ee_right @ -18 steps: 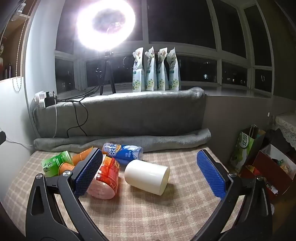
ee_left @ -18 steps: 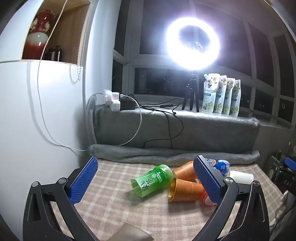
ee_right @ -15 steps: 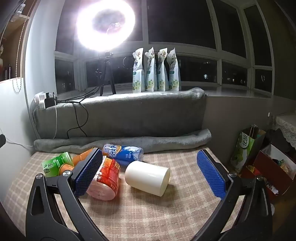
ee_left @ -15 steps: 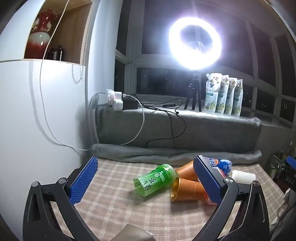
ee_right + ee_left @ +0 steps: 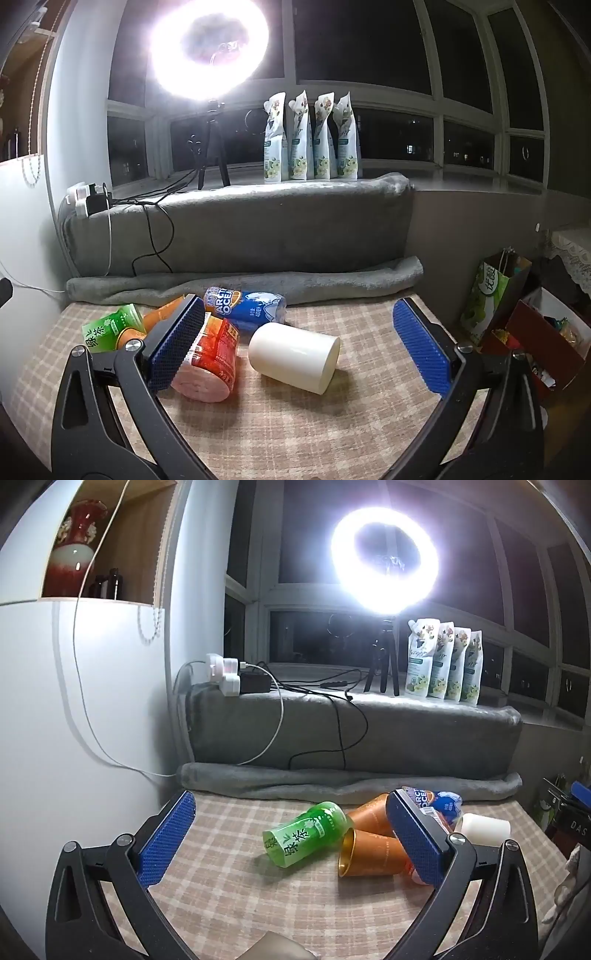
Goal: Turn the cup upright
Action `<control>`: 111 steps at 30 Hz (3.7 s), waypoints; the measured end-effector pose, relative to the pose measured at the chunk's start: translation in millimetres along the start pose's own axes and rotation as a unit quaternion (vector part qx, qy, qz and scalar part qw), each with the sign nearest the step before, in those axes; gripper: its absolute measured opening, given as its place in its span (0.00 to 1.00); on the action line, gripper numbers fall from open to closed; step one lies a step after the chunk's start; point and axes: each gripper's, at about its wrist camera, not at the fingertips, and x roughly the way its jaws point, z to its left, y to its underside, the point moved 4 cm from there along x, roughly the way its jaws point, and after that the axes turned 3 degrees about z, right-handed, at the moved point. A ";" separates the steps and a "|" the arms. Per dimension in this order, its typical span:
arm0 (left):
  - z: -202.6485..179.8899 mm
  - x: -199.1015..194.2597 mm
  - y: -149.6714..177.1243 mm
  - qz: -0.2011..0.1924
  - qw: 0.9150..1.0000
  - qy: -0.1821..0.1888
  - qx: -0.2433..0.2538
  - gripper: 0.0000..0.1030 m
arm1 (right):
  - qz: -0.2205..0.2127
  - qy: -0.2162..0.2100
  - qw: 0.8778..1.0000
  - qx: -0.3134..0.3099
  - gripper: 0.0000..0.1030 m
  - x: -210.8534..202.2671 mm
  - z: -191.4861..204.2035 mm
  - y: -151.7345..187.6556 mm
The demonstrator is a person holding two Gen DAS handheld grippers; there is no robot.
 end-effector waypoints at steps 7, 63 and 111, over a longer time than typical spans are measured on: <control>-4.3 -5.2 0.3 -0.005 1.000 -0.004 0.003 0.99 | -0.006 0.007 1.000 -0.001 1.00 -3.8 -0.9 -3.6; -11.6 -10.4 8.0 -0.007 1.000 0.001 0.006 0.99 | -0.016 0.003 1.000 -0.012 1.00 -10.6 6.6 -9.0; -9.8 13.2 33.7 0.058 0.998 0.009 0.013 0.99 | 0.186 -0.137 0.942 -0.245 1.00 150.7 41.5 -18.3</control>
